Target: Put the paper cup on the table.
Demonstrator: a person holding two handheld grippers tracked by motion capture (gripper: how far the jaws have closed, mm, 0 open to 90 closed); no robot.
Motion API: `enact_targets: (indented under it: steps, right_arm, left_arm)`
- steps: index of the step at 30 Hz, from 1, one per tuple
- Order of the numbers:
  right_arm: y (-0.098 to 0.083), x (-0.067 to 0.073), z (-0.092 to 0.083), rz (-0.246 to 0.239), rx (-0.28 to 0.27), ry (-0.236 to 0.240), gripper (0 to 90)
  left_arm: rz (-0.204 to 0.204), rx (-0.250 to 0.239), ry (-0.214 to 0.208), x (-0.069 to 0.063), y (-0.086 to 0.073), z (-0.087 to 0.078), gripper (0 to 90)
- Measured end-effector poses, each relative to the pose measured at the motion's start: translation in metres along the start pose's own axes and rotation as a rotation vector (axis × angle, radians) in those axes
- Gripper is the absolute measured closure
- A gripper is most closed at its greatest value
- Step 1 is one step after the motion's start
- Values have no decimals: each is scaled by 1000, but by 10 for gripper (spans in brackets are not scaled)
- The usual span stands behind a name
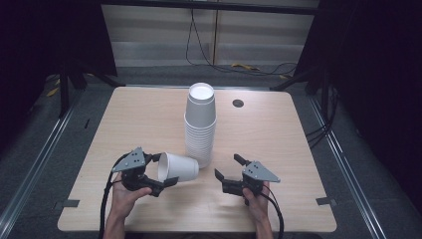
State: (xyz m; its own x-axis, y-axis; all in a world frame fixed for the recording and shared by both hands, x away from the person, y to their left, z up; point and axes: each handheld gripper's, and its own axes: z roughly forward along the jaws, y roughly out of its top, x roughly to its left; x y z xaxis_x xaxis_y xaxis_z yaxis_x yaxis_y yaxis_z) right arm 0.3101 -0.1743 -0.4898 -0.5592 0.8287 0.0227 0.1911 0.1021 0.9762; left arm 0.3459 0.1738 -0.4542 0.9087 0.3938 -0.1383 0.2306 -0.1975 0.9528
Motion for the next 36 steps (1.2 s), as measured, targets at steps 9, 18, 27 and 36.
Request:
enact_targets:
  steps: [9,18,27,36]
  right_arm:
    - [-10,-7,-5,-1,-72,-160,135]
    - [-13,-11,-7,24,-27,-222,140]
    - [-13,-8,-8,-5,-39,-207,141]
    - [-16,-8,-14,-2,-103,-214,145]
  left_arm:
    - [-22,55,86,11,1,-9,86]
    - [-62,90,151,22,4,-19,86]
    - [-102,127,218,34,10,-28,86]
    - [-99,242,291,44,25,-24,87]
